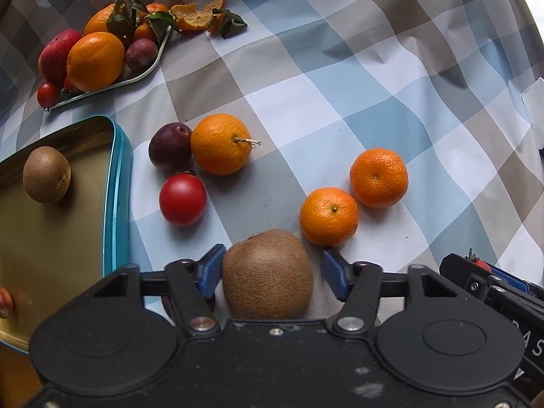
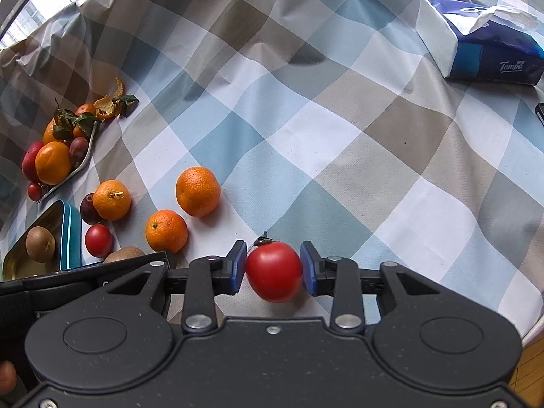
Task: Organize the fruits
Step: 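Lift the tomato with the right gripper while the left gripper grasps another brown kiwi, then carry the kiwi in the left gripper and tomato in the right toward the tray, then open both grippers over the tin tray to drop kiwi and tomato, then move the right gripper to a tangerine while the left gripper moves to a dark red plum, then close the right gripper on the tangerine while the left gripper closes on the plum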
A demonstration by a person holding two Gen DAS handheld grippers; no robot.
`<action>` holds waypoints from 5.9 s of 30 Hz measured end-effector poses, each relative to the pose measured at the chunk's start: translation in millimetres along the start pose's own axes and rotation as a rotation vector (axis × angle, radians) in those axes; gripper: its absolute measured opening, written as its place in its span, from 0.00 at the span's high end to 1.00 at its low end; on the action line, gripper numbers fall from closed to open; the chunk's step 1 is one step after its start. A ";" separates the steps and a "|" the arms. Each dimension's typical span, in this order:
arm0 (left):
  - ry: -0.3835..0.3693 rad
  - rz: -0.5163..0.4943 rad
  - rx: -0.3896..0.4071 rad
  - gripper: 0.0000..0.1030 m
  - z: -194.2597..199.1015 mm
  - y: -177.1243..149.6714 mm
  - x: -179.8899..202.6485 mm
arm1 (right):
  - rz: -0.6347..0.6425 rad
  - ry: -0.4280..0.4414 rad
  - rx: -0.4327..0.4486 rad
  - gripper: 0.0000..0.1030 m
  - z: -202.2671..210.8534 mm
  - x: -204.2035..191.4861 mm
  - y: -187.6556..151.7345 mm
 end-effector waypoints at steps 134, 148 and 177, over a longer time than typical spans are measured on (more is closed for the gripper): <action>0.032 0.465 0.177 0.50 90.4 29.2 -206.4 | 0.243 -0.116 0.000 0.56 -4.8 -133.4 38.8; -0.012 0.319 0.176 0.50 86.5 31.3 -142.9 | 0.092 -0.163 -0.041 0.56 -19.8 -78.9 67.9; -0.116 0.257 0.124 0.50 75.5 38.0 -93.6 | 0.249 -0.131 -0.037 0.53 -51.5 -98.6 58.8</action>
Point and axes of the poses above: each gripper's, at about its wrist camera, not at the fingertips, and z roughly against the way its jaws point, x to its right, y to its top, the point moved 4 cm from there along -z, roughly the way its jaws point, and after that the axes turned 8 degrees about z, right-handed, at the moved point
